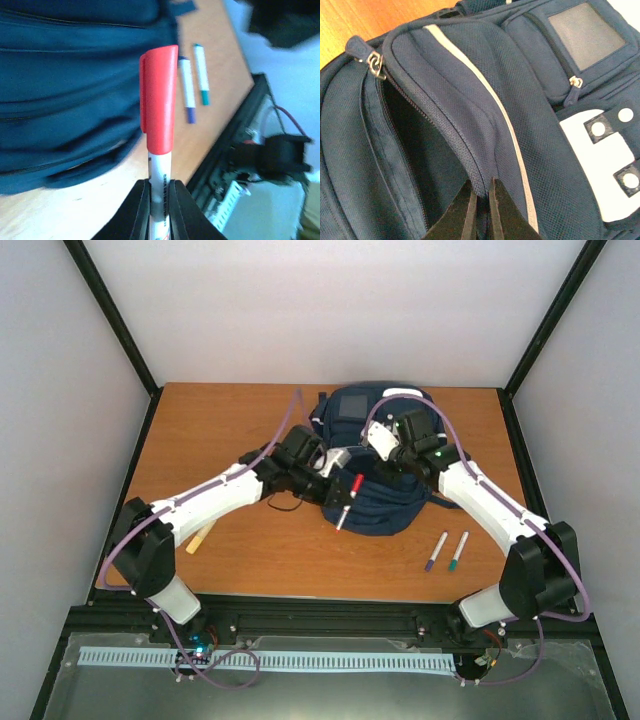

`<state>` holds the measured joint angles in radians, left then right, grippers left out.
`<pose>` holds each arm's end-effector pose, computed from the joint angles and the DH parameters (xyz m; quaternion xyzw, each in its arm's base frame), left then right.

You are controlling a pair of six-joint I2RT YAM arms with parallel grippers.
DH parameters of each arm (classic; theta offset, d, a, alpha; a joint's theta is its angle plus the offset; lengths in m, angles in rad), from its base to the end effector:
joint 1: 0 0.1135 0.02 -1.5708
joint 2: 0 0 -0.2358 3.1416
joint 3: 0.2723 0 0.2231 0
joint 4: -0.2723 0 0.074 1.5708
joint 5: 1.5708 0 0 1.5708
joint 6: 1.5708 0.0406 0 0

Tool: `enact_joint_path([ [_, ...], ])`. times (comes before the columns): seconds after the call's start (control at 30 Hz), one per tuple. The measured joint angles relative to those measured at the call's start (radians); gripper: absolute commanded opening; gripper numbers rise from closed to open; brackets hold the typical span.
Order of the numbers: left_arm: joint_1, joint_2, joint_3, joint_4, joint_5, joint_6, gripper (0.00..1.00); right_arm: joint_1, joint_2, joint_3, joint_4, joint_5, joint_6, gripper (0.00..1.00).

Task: Pack the student bag
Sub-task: Place the stationery in the student bag.

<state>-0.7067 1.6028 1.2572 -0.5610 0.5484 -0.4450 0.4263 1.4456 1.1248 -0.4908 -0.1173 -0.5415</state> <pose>0.2274 -0.2219 0.2473 0.2063 0.8907 -0.3856 0.1238 0.2640 0.1251 0.2537 -0.4506 0.8107 0.0331 0.3724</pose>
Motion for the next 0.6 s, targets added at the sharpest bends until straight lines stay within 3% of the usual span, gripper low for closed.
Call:
enact_joint_path([
  [0.27, -0.108, 0.029, -0.016, 0.243, 0.128, -0.087, 0.01, 0.000, 0.076, 0.175, -0.141, 0.005, 0.001, 0.03],
  [0.6, -0.109, 0.096, -0.068, 0.568, -0.026, -0.403, 0.01, 0.000, 0.134, 0.315, -0.262, 0.005, 0.002, 0.03],
])
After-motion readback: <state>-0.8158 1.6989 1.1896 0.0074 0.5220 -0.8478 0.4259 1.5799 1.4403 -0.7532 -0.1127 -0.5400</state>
